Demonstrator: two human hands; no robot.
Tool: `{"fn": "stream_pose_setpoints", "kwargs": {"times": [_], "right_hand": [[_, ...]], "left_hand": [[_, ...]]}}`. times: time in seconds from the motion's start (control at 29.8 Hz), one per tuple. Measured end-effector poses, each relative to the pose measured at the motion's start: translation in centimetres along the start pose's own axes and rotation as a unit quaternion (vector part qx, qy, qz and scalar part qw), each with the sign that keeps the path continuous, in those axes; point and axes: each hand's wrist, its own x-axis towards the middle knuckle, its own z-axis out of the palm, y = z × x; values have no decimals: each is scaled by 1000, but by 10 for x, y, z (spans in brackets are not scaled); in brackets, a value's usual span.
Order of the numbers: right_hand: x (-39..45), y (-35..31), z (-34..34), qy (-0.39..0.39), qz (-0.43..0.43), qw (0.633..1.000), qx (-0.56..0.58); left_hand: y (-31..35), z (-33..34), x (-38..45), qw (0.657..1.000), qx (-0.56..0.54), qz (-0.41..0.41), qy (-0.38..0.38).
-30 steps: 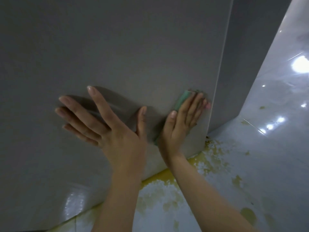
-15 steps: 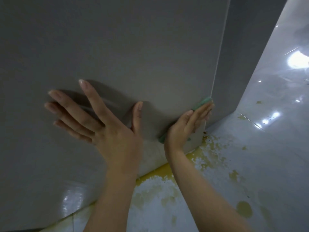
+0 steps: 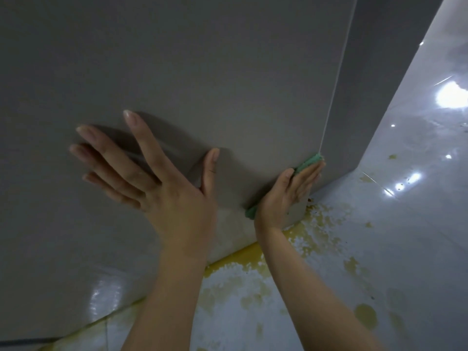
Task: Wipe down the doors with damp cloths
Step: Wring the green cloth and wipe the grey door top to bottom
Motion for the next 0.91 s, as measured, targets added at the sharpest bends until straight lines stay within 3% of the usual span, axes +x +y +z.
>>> {"fn": "stream_pose_setpoints", "kwargs": {"times": [0.1, 0.24, 0.4, 0.54, 0.71, 0.77, 0.87, 0.91], "right_hand": [[-2, -9, -1, -26, -88, 994, -54], [-5, -17, -1, -88, -288, 943, -145], [-3, -15, -8, -183, -527, 802, -216], [26, -35, -19, -183, -668, 681, -237], [15, -95, 24, -159, -723, 635, -220], [-4, -98, 34, -174, -783, 557, -218], [-11, -91, 24, -211, -883, 358, -218], [-10, -98, 23, -218, -898, 317, -214]], "left_hand": [[-5, -5, 1, 998, -48, 9, -38], [-15, -14, 0, 997, -48, 60, 12], [-35, -23, -7, 999, -38, 15, 11], [-52, -29, -10, 999, -49, -11, 11], [-92, -44, -7, 999, -47, -11, 8], [-112, -52, -7, 999, -31, 20, -8], [-145, -68, -6, 995, 3, 96, -40], [-156, -73, -5, 991, 15, 122, -50]]}}
